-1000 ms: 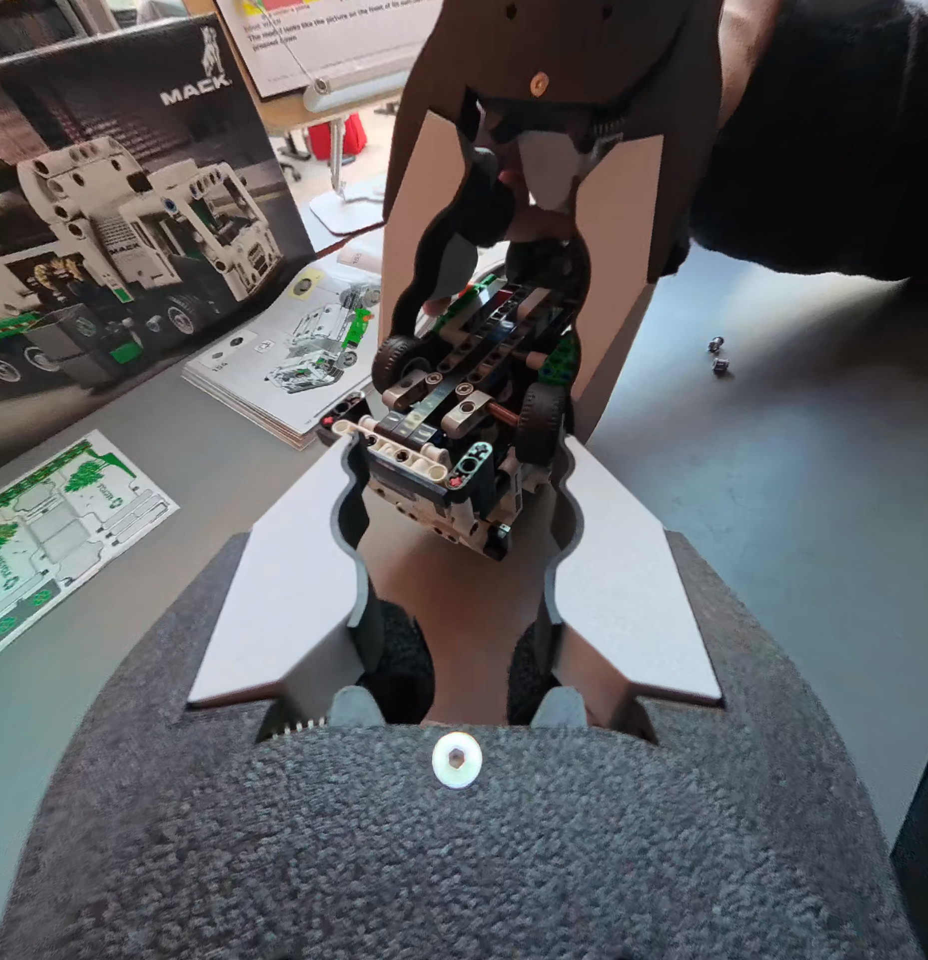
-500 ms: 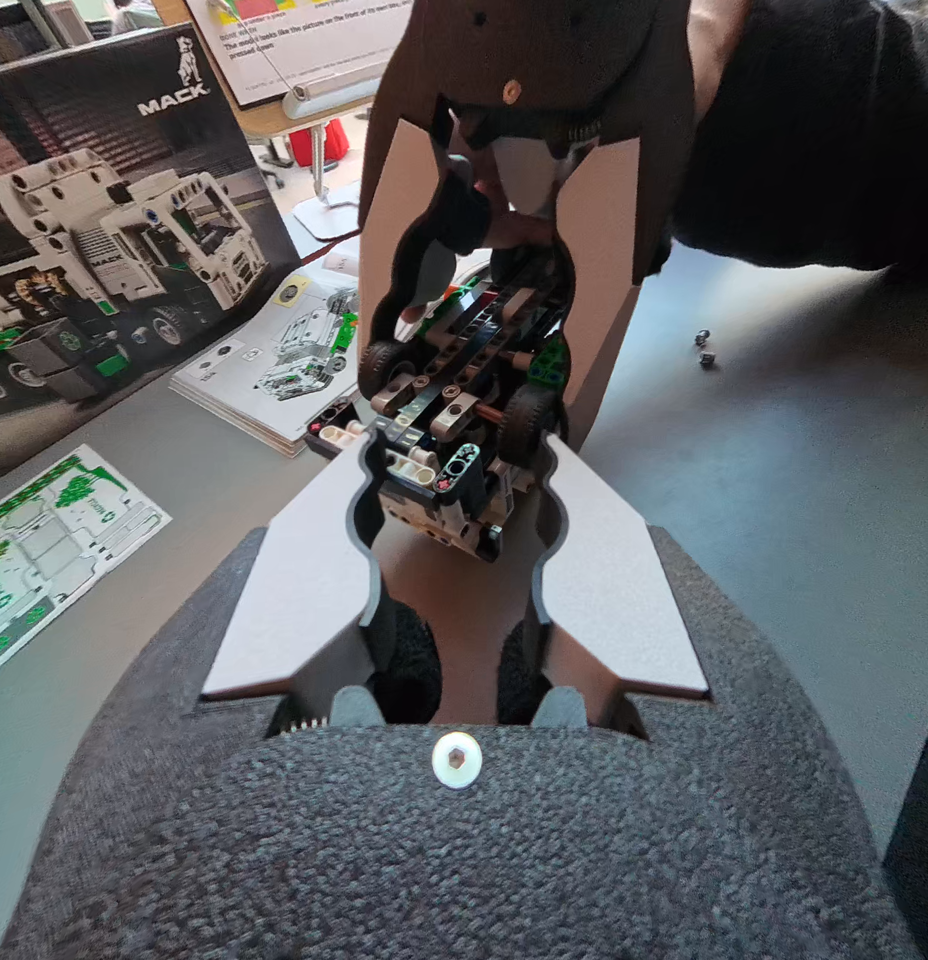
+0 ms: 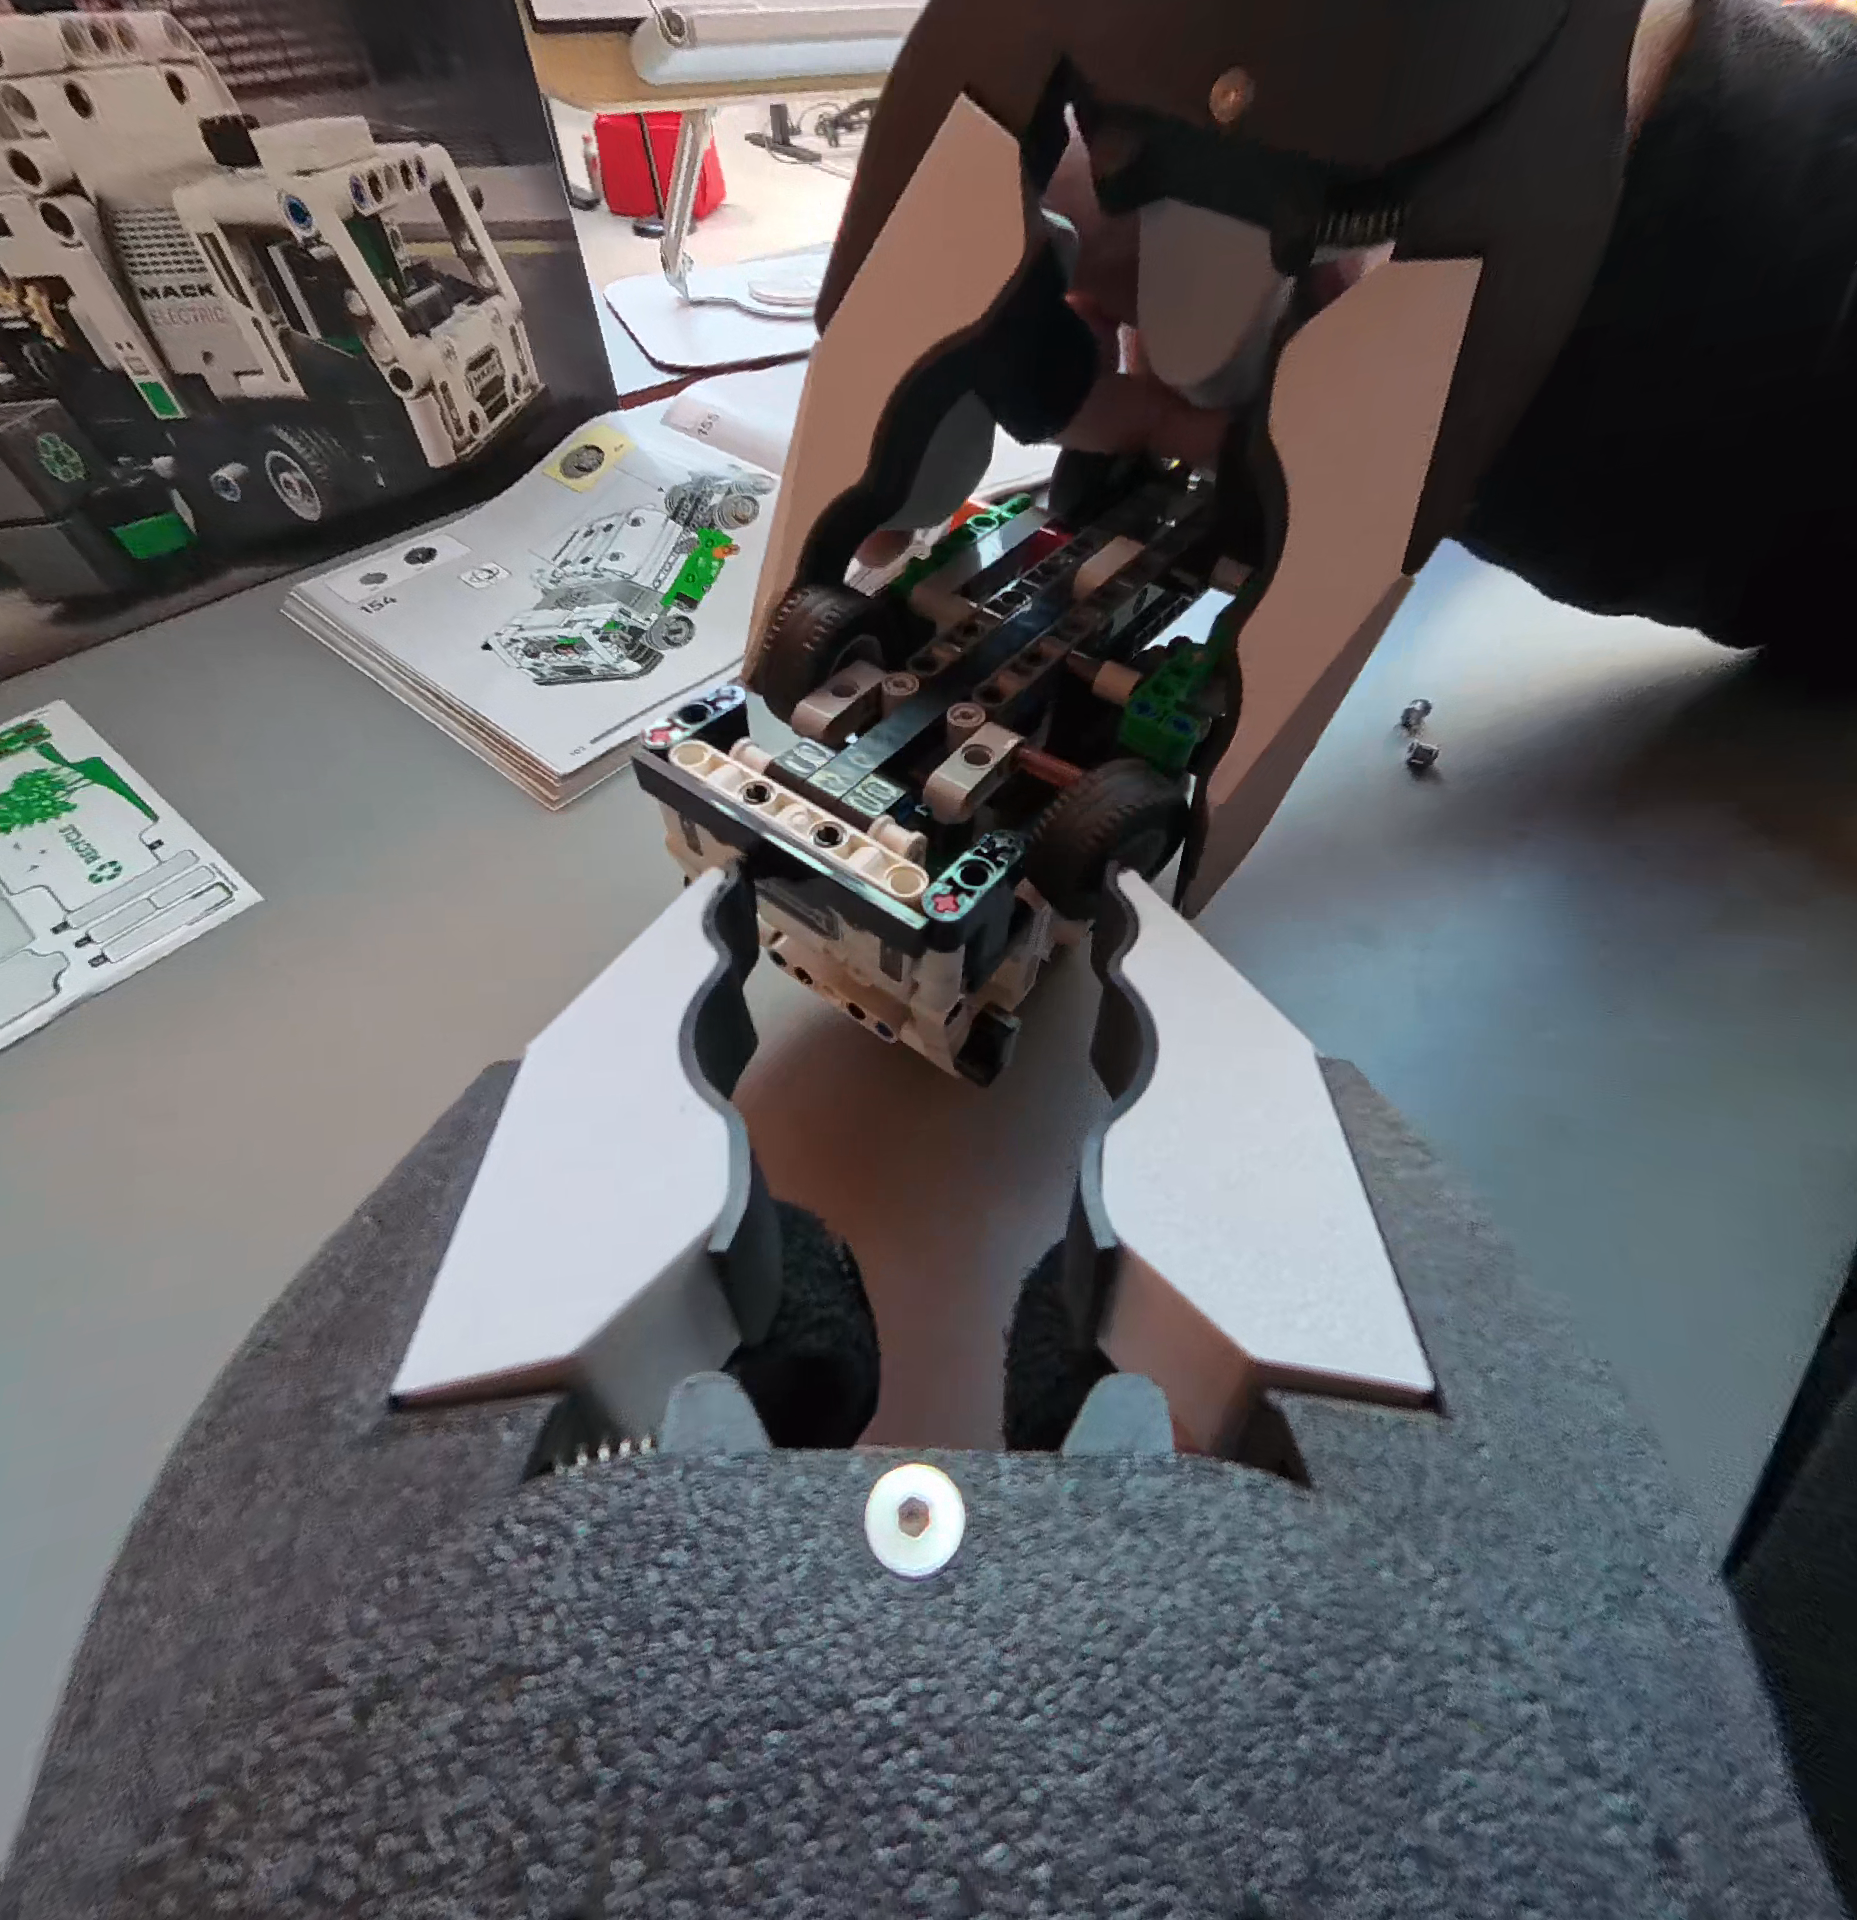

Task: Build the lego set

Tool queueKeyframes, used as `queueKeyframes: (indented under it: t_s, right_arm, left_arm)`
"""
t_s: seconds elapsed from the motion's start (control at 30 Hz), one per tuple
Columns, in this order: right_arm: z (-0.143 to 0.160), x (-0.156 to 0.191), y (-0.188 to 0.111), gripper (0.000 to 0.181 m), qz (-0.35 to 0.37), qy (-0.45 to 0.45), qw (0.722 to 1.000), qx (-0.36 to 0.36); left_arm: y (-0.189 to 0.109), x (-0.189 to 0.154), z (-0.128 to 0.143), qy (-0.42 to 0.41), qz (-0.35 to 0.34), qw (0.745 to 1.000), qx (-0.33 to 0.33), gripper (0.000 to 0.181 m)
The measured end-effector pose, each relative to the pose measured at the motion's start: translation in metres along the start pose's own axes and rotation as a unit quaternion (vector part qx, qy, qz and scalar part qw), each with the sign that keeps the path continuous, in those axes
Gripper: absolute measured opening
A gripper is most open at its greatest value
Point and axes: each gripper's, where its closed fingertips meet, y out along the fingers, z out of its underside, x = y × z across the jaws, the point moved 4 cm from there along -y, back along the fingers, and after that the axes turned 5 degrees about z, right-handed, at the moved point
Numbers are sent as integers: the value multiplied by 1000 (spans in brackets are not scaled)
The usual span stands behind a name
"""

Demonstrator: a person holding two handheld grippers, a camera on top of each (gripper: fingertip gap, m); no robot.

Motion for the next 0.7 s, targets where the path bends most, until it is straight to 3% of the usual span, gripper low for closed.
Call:
queueKeyframes:
  t_s: [0.2, 0.43, 0.6, 0.7]
  right_arm:
    - [0, -2, 0, 96, 4, 9, 1000, -1]
    - [0, -2, -1, 93, 2, 10, 1000, -6]
    - [0, -3, -1, 93, 3, 14, 1000, -5]
    - [0, -3, -1, 93, 4, 12, 1000, -5]
  left_arm:
    - [-1, -2, -1, 20, -16, 1000, -1, 65]
    - [-3, -7, -2, 62, -79, 995, -17, 65]
    - [-6, -19, -6, 195, -157, 968, -19, 48]
    - [-4, -27, -5, 225, -153, 962, -18, 36]
